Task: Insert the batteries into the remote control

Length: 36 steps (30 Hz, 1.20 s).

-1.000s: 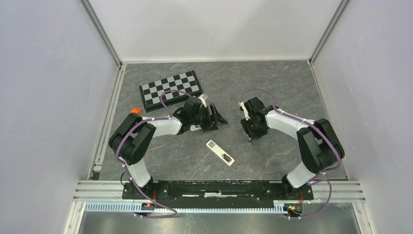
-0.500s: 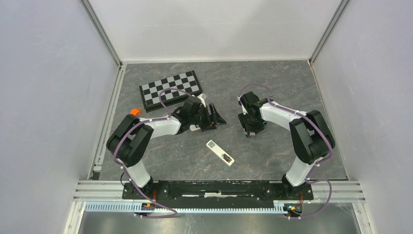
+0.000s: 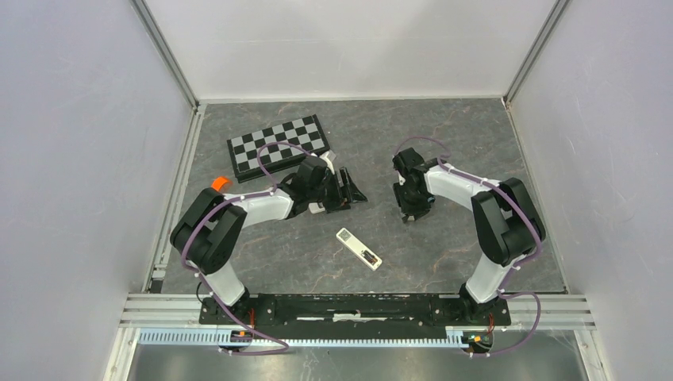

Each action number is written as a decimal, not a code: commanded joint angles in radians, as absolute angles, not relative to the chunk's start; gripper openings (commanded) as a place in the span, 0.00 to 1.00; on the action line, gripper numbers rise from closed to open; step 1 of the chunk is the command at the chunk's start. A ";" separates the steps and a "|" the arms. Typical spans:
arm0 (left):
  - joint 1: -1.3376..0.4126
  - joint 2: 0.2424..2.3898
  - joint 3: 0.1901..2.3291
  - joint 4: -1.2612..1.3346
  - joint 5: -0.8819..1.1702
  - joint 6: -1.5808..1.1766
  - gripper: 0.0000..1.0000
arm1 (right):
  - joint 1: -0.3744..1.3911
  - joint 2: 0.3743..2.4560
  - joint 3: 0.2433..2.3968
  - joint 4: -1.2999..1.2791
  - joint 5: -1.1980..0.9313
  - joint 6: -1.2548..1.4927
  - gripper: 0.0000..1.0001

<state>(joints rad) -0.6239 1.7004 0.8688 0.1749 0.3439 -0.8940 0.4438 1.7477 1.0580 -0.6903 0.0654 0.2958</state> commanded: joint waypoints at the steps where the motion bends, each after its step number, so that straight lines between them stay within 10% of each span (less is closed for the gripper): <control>1: -0.624 1.667 0.896 0.183 0.338 -0.850 0.75 | 0.417 1.804 0.996 -0.699 0.133 0.319 0.39; 36: -0.701 1.939 1.036 0.328 0.491 -1.027 0.75 | 0.412 1.557 0.928 -0.534 -0.277 0.168 0.30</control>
